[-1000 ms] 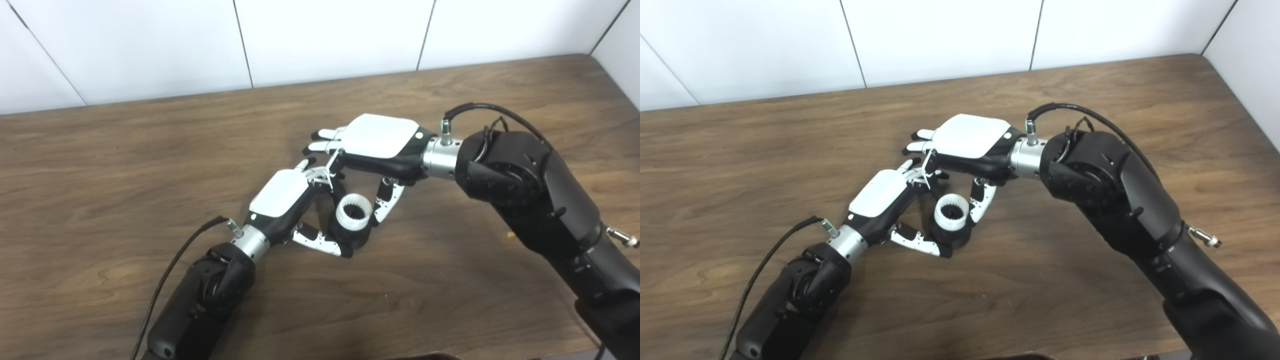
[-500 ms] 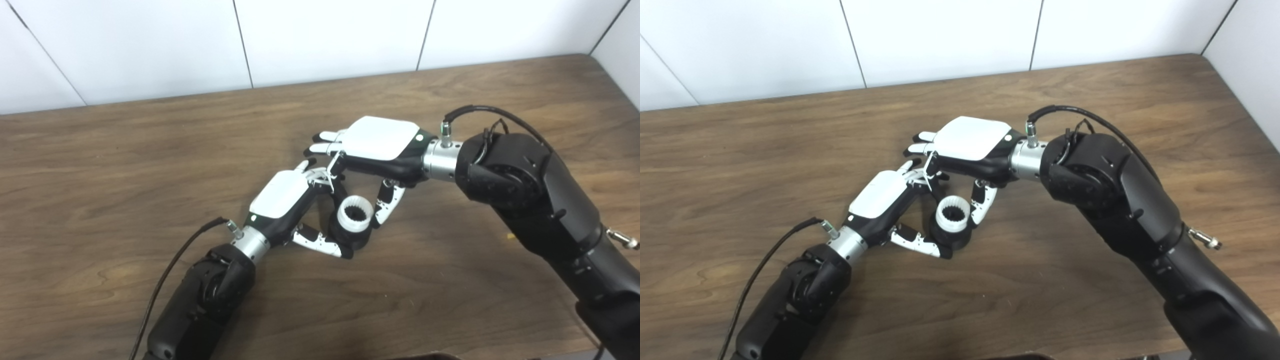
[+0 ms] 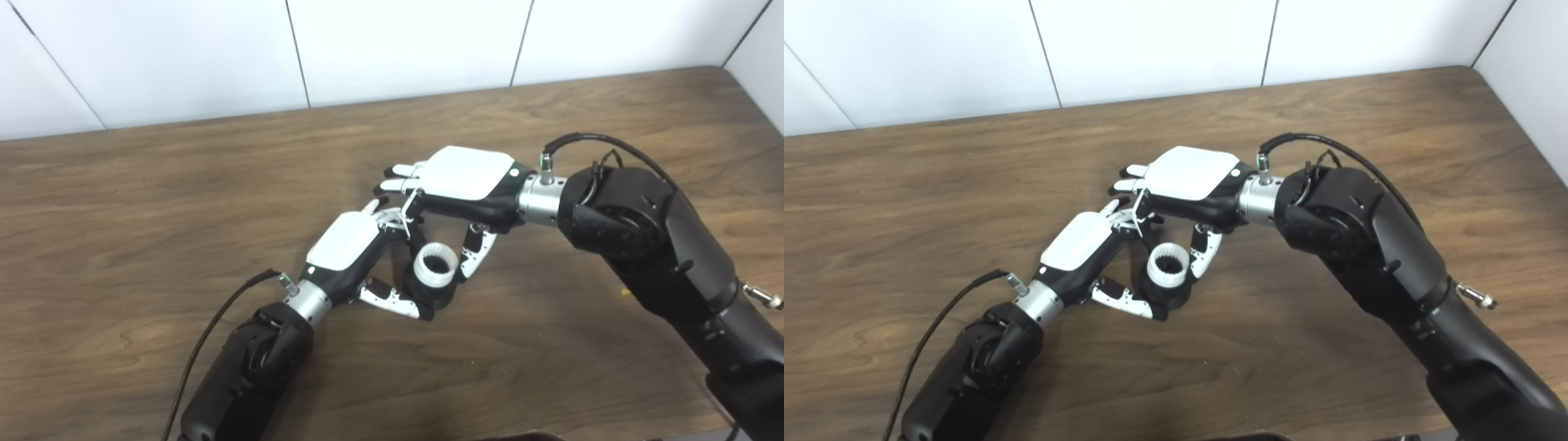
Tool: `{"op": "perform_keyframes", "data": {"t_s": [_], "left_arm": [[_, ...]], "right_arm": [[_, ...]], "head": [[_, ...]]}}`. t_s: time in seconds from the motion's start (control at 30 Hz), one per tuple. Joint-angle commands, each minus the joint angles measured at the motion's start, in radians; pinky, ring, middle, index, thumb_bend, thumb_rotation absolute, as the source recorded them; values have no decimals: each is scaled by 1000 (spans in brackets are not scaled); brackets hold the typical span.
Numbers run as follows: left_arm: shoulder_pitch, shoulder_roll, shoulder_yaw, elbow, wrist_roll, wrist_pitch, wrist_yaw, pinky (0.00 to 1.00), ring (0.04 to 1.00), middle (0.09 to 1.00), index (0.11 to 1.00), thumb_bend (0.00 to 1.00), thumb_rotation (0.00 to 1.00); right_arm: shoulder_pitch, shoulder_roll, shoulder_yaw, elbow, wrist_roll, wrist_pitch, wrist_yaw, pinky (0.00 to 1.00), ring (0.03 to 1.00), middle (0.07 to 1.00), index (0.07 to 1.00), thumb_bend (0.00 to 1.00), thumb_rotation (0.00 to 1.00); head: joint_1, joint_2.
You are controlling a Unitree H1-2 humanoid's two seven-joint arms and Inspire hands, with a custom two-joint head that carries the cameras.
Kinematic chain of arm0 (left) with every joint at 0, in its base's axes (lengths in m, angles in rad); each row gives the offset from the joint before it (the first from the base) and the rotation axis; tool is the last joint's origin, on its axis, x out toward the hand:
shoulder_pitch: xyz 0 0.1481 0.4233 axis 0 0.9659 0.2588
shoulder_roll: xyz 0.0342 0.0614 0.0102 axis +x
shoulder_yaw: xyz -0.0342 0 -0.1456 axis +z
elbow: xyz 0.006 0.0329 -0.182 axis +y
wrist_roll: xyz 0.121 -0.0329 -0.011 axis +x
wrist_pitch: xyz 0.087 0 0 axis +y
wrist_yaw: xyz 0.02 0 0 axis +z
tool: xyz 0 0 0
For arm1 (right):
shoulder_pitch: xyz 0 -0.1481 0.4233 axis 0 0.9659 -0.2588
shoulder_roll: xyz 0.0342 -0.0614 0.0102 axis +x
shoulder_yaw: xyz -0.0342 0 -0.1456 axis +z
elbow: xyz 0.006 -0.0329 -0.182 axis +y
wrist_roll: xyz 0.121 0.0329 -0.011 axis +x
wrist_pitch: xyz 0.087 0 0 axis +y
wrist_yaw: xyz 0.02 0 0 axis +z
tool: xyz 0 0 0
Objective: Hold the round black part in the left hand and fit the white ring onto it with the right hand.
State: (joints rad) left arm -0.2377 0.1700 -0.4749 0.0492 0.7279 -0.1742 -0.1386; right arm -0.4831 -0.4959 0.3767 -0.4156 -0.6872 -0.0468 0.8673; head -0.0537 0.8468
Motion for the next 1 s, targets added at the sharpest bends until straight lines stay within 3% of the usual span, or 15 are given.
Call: {"op": "perform_keyframes", "data": {"t_s": [0.0, 0.67, 0.97], "left_arm": [[-17, -7, 6, -29, 3, -5, 9, 1000, 888, 848, 477, 517, 51], [-19, -15, 11, -27, 4, -6, 11, 1000, 884, 846, 477, 517, 51], [-17, -14, 9, -36, 9, -3, 8, 1000, 882, 848, 477, 517, 51]], "right_arm": [[-20, -2, -7, -35, 2, -12, -22, 960, 1000, 961, 481, 511, 132], [-9, 4, -4, -106, -18, 7, 4, 999, 1000, 952, 481, 511, 133], [-3, 1, -7, -104, -23, 5, 10, 973, 1000, 953, 482, 510, 134]], "head": [[2, 0], [4, 3], [-2, 6]]}}
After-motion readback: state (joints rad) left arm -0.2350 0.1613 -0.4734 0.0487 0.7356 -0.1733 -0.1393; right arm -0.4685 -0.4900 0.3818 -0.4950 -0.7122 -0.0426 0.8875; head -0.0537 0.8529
